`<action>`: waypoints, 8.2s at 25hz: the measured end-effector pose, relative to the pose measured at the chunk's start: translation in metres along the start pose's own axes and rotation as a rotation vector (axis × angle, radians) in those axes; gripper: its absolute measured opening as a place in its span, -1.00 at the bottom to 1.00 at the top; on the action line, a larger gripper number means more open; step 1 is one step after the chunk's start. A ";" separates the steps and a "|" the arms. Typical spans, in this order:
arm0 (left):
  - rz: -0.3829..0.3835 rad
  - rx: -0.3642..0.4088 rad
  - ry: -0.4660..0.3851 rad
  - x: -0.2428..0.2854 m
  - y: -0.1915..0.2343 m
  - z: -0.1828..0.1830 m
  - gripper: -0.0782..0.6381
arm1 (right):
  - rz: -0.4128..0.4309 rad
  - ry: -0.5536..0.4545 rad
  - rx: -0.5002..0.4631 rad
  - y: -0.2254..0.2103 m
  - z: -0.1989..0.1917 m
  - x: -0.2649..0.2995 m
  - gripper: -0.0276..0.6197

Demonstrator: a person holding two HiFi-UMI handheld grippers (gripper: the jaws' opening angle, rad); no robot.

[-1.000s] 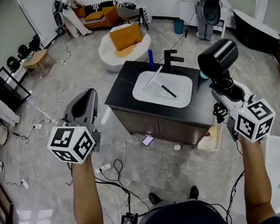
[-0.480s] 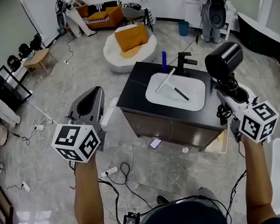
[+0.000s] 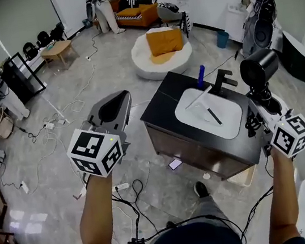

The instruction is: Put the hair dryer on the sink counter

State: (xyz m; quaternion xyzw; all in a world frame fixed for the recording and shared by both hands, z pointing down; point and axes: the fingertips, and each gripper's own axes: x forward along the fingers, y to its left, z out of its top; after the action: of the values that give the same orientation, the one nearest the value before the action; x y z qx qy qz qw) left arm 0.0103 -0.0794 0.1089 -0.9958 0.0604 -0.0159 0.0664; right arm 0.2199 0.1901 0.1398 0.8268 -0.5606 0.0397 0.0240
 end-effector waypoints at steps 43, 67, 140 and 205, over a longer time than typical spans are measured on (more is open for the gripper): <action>0.558 -0.082 0.111 0.092 0.122 -0.079 -0.76 | 0.534 0.165 -0.012 -0.055 -0.062 0.358 -0.39; 0.661 -0.201 0.214 0.034 0.109 -0.183 -0.76 | 0.678 0.363 -0.015 0.027 -0.180 0.393 -0.39; 0.728 -0.487 0.305 -0.026 0.113 -0.394 -0.76 | 0.724 0.911 -0.144 0.128 -0.470 0.430 -0.38; 0.683 -0.552 0.344 -0.036 0.114 -0.422 -0.76 | 0.628 0.940 -0.320 0.129 -0.506 0.446 -0.18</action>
State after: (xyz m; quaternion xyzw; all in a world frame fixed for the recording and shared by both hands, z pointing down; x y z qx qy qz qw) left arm -0.0558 -0.2423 0.5104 -0.8823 0.3966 -0.1413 -0.2105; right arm 0.2449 -0.2274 0.6843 0.5007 -0.7069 0.3222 0.3819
